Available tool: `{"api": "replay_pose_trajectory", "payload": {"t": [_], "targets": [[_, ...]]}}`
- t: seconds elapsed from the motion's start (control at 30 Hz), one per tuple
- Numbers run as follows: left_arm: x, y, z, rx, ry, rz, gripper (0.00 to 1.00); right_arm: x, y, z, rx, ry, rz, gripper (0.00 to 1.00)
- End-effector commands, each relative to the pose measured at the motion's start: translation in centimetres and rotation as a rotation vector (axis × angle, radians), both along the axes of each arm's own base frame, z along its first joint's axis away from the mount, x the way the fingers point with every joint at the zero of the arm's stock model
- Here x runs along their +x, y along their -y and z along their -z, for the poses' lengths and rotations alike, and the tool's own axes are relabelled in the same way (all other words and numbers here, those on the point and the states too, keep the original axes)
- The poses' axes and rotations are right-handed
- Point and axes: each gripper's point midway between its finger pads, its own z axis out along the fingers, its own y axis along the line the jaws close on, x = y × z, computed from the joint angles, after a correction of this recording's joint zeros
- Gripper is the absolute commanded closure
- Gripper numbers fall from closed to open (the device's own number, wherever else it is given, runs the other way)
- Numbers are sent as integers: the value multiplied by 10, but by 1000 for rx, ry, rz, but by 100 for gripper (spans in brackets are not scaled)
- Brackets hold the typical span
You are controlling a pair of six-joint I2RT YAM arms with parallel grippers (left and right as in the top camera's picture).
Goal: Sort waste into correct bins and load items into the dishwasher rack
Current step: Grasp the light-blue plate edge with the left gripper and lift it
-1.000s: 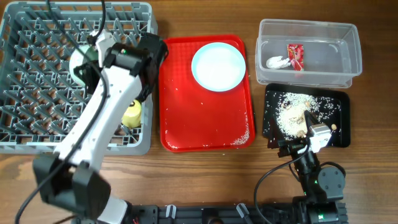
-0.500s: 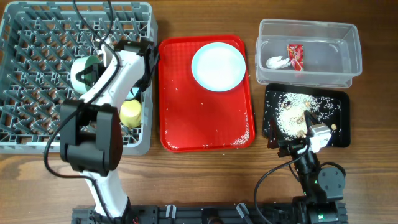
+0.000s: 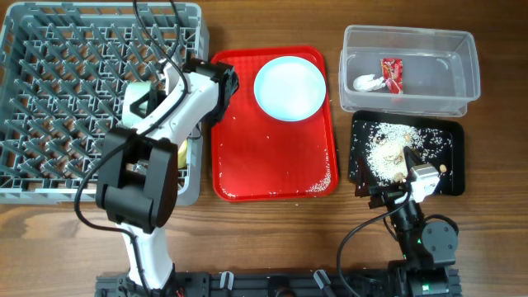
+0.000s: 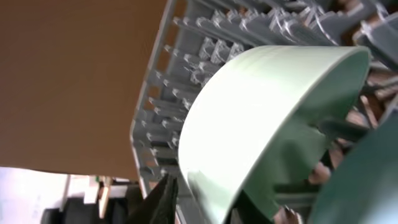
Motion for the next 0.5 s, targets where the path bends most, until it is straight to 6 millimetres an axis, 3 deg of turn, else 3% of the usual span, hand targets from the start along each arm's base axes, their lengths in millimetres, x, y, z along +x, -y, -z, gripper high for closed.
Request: {"api": "replay_pose_trajectory", "payload": {"t": [0.0,0.03,0.13,0.23,0.3,0.4,0.47], "targets": [[-5,0,8,-56,4,-37,23,-1,-1,-2,-17,13,-9,0],[-5,1,4,-75,16,-40,3,-1,-1,-2,-16,13,-9,0],[-3,12,-27,-234,118,-65,0,-1,-1,-2,-16,13,-9,1],[2,39,-62,-521,239,-58,0,-1,-1,-2,-16,13,-9,0],[6,81,-72,-816,233,28,0,-1,-1,-2,-16,13,-9,0],[12,146,-65,-1163,154,144,7,-1,-1,-2,-16,13,-9,0],[21,174,-53,-1243,108,230,11,-1,-1,-2,-17,13,-9,0]]}}
